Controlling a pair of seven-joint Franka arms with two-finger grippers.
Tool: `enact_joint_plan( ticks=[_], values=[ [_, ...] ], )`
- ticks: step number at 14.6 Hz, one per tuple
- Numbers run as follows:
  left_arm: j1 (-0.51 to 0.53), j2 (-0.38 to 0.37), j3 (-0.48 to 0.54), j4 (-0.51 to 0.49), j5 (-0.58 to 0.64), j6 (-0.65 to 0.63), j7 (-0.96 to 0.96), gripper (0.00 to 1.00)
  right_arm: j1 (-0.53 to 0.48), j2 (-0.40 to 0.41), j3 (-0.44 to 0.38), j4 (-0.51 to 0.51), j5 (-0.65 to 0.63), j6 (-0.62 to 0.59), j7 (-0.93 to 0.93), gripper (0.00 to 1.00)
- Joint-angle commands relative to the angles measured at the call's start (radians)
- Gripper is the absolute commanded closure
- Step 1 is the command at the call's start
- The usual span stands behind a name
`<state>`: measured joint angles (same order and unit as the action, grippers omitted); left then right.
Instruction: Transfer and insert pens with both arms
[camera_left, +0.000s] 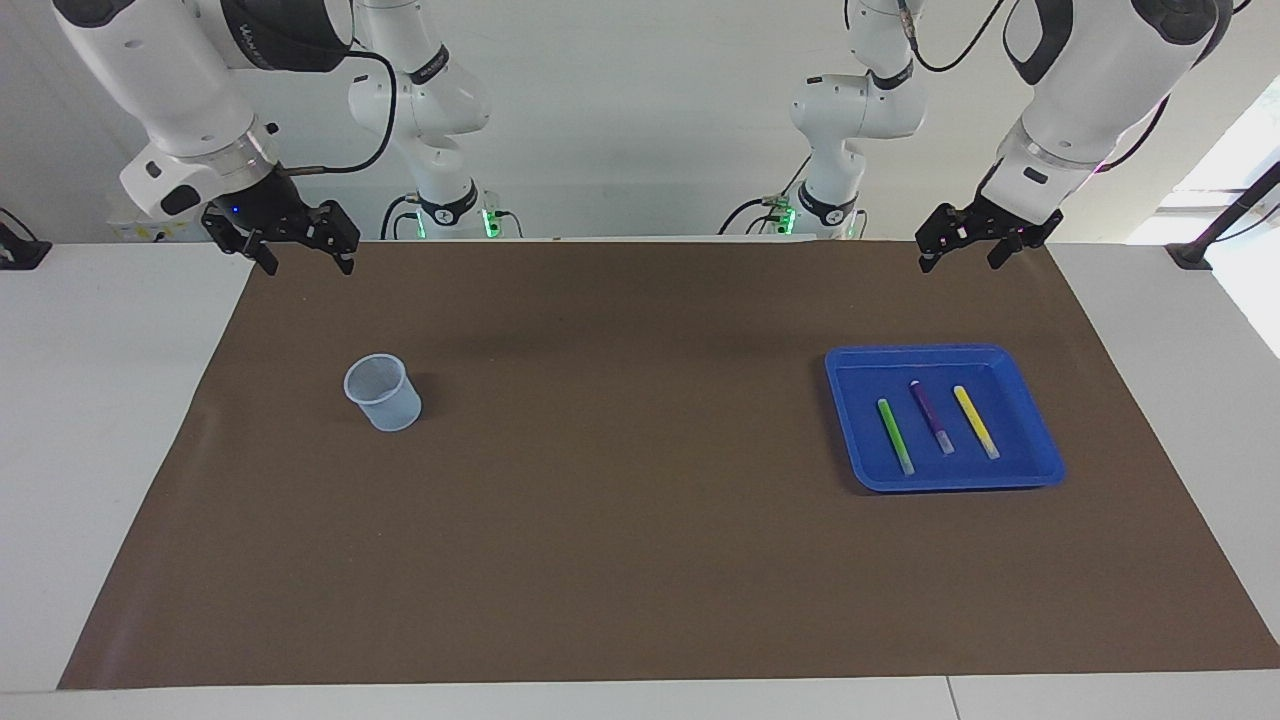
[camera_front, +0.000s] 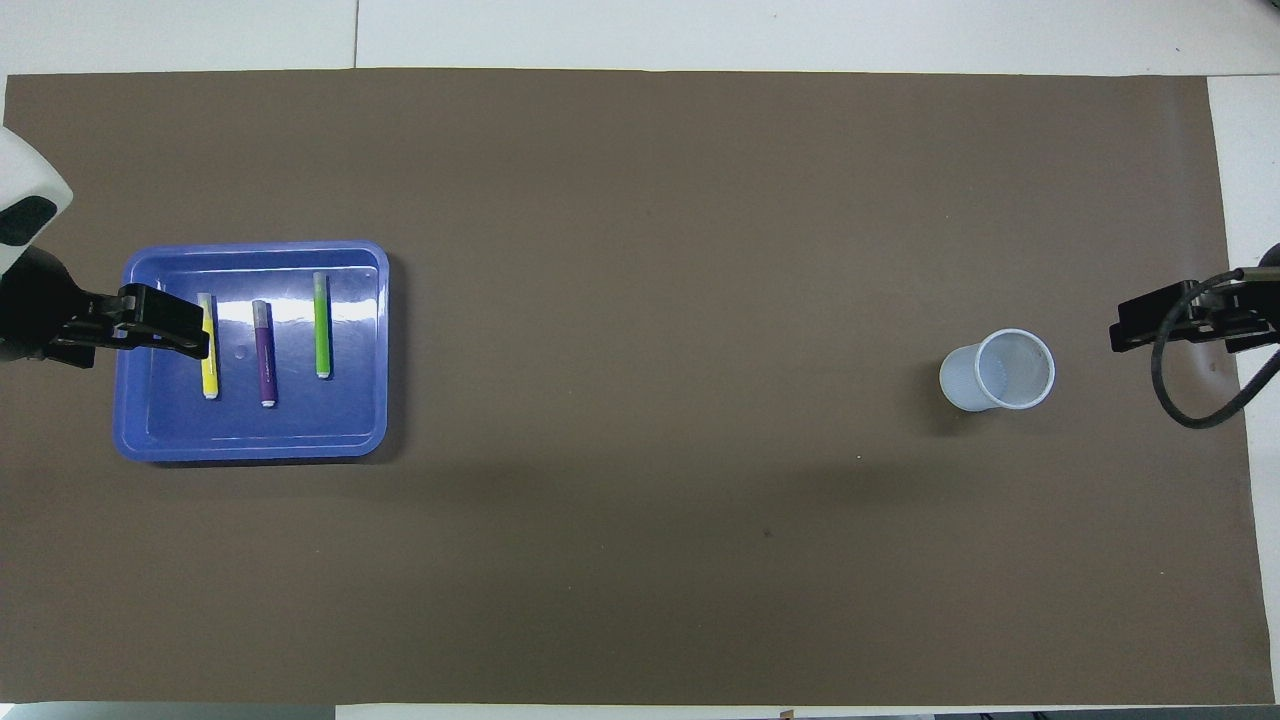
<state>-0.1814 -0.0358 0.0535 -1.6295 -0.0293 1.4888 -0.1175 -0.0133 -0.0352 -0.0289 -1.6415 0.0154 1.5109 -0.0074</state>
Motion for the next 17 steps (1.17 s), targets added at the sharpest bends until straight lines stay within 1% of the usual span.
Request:
enact_joint_plan(
  ticks=[1, 11, 15, 16, 17],
  values=[
    [-0.004, -0.004, 0.000, -0.010, 0.012, 0.017, -0.010, 0.00, -0.011, -0.006, 0.003, -0.003, 0.015, -0.012, -0.017, 0.00],
    [-0.003, -0.007, -0.001, -0.013, 0.011, 0.010, -0.008, 0.00, -0.011, -0.006, 0.003, -0.004, 0.015, -0.012, -0.017, 0.00],
    [0.000, -0.024, 0.000, -0.055, 0.011, 0.024, -0.007, 0.00, -0.011, -0.006, 0.003, -0.003, 0.015, -0.012, -0.017, 0.00],
    [0.005, -0.033, 0.002, -0.072, 0.011, 0.045, -0.002, 0.00, -0.011, -0.006, 0.003, -0.004, 0.015, -0.012, -0.017, 0.00],
    [0.028, -0.047, 0.002, -0.111, 0.011, 0.083, 0.001, 0.00, -0.011, -0.006, 0.003, -0.003, 0.015, -0.012, -0.017, 0.00]
  ],
)
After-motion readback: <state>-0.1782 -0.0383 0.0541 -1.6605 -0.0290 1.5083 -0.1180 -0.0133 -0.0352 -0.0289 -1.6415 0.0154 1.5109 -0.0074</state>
